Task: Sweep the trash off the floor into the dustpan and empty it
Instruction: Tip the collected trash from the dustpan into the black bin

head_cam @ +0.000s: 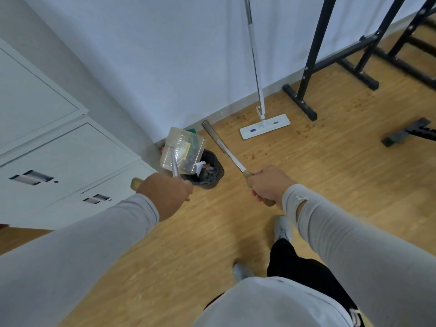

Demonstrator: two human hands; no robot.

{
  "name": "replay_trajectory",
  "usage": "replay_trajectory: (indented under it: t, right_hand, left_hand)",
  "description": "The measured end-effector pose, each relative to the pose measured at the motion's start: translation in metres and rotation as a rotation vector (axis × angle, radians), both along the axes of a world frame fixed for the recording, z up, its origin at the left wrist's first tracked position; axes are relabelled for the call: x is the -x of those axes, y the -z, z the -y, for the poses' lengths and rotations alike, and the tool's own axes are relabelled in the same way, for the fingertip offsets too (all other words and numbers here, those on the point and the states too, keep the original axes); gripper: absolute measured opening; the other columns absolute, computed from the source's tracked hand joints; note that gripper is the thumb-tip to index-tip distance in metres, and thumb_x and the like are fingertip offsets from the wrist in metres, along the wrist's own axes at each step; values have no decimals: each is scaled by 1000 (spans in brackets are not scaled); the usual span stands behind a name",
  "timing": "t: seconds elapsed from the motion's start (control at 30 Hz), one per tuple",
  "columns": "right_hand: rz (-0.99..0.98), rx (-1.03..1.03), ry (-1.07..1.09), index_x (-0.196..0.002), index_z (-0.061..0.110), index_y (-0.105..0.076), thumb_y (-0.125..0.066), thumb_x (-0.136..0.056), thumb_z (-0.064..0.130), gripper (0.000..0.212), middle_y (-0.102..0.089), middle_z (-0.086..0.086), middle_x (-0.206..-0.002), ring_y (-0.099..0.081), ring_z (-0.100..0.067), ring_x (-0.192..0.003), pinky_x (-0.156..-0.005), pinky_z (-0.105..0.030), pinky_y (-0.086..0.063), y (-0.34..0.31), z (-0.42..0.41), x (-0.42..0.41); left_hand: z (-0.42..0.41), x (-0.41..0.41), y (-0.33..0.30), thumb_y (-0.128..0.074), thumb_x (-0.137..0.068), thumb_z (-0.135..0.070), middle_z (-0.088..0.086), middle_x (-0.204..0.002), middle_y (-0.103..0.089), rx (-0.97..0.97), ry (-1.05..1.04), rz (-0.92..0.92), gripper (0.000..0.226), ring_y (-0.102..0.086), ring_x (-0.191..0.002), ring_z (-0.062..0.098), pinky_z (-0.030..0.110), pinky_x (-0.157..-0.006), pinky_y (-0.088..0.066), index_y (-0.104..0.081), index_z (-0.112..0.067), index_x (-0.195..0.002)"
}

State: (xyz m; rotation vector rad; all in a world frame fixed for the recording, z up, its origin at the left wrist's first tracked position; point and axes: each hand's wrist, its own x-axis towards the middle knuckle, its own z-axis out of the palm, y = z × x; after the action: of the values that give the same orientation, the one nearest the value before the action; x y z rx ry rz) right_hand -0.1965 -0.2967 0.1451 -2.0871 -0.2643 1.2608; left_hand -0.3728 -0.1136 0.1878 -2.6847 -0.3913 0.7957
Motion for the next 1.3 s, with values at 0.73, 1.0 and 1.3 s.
replay_trajectory:
  t: [0.73,1.0,1.3]
  right_hand:
    - [-651,-247,607,-92,8,-53,-44,-98,6,11,-49,-7,-70,-42,-12,-39,-34,-19,-28,-14,26,62]
    - [-672,-215,521,-91,9,-51,-40,-99,7,14,-48,-5,-70,-41,-13,-41,-38,-22,-26,8,14,82]
    - [-515,-169,383,-93,9,-55,-44,-98,8,12,-52,-8,-73,-44,-15,-44,-40,-23,-31,0,35,73]
  left_hand:
    - [-11,5,7,-51,-94,-19,-4,-77,-59,-62,-19,145,17,-55,-57,22,30,-52,-45,-54,-30,-108]
    - [-9,-4,4,-52,-97,-25,-1,-79,-59,-85,-44,157,17,-52,-59,26,34,-54,-46,-49,-33,-111]
    - [-22,1,-9,-45,-101,-30,0,-92,-66,-106,-101,165,21,-51,-61,26,32,-55,-41,-56,-23,-118]
